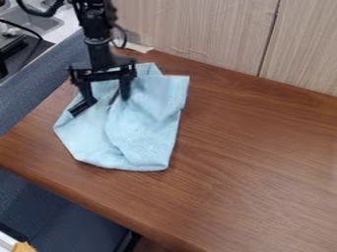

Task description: Unfold the cloth from left to right

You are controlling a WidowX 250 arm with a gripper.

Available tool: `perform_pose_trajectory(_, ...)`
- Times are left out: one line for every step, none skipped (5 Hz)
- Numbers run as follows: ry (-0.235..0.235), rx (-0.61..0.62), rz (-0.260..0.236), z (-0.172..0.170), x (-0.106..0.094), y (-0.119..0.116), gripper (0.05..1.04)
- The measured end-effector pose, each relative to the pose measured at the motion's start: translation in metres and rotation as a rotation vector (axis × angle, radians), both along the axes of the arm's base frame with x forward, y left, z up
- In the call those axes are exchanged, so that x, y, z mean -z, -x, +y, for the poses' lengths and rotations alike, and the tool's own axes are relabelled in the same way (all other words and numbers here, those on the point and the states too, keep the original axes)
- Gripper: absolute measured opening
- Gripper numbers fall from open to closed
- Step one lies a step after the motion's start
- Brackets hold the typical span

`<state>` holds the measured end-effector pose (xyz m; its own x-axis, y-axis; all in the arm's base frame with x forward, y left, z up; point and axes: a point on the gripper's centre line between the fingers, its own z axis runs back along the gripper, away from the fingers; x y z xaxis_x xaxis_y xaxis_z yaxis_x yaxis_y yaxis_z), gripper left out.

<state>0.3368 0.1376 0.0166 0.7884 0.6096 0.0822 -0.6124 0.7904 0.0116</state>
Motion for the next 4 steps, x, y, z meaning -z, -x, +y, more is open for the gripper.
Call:
perform_pose_trajectory(0.01,0.023,0.034,-0.0041,0.0122,-0.0051,0.999)
perform_pose_trajectory(0.012,0.036,0.03,-0.0096,0.0141,-0.0083,0.948)
perform_pose_trajectory(0.011,0.033,0.025,-0.011,0.0141,-0.0096,0.668)
perform_pose_trajectory(0.008,0.028,0.025,-0.01,0.014,-0.0095,0.378)
